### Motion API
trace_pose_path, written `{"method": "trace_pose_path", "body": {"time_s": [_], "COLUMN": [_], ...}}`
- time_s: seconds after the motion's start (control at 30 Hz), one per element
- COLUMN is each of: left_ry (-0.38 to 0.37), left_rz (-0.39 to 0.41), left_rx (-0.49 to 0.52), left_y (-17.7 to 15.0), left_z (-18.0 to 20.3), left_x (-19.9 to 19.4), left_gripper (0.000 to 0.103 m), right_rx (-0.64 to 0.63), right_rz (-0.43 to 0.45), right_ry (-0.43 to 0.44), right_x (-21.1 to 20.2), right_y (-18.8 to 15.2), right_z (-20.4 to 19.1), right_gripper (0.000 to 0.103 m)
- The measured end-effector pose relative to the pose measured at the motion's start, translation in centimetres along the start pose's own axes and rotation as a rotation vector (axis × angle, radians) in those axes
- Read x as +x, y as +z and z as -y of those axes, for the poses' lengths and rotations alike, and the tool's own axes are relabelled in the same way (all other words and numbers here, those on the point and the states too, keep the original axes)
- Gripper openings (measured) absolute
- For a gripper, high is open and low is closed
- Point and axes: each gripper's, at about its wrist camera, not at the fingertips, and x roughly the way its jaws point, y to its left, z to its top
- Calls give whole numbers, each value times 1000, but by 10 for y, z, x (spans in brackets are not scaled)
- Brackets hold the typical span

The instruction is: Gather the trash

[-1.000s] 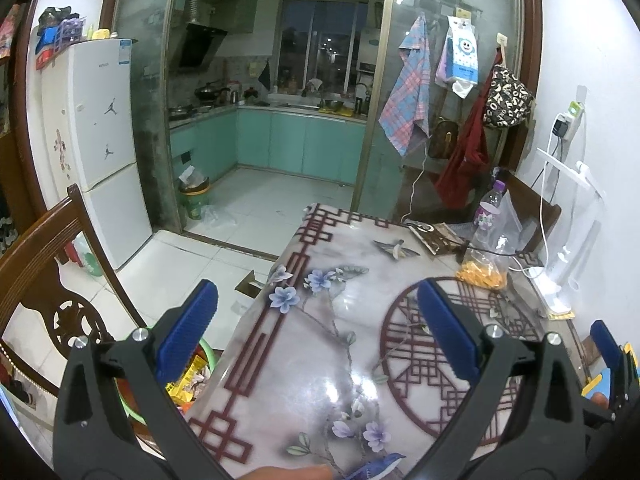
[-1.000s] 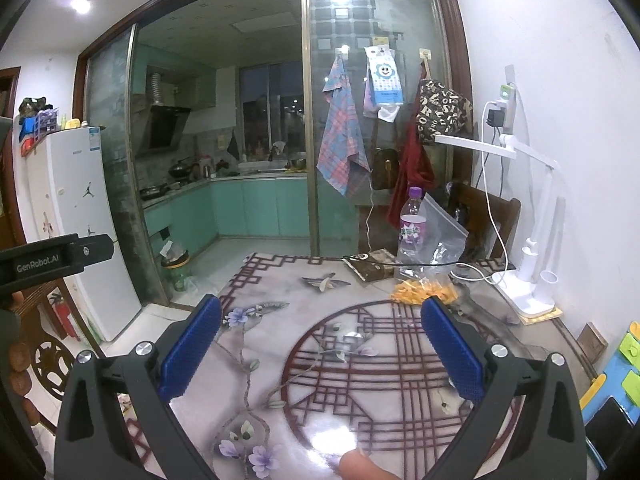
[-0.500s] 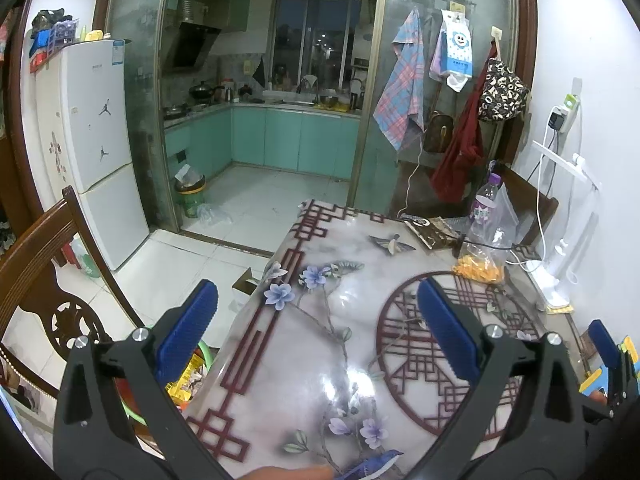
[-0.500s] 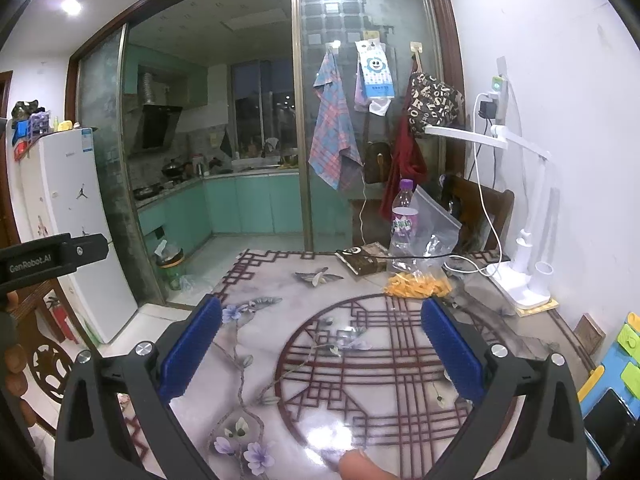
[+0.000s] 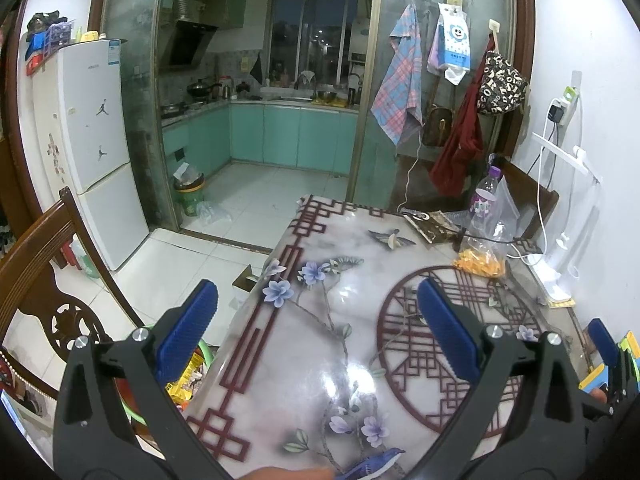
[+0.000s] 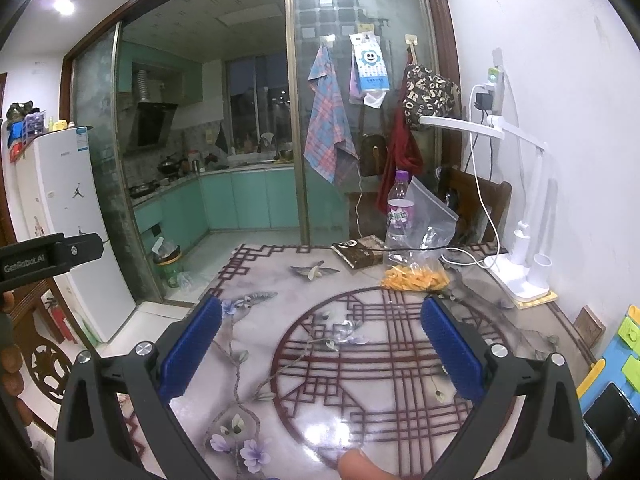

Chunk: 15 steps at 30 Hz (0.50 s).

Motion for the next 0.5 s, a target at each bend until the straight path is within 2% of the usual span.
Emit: {"method": "trace_pose_path", "body": {"time_s": [0.5], "left_ry": [-28], "left_rz": [-50], "left_rx": [18], "left_y": [-5], "left_z": [14], "left_x": [17], "left_gripper": [98], "right_rx": [15], "right_rz": [-36], "right_ry": [-8], "right_x": [12], "right_y": [-6], "right_z": [11], "right_gripper": [97]}}
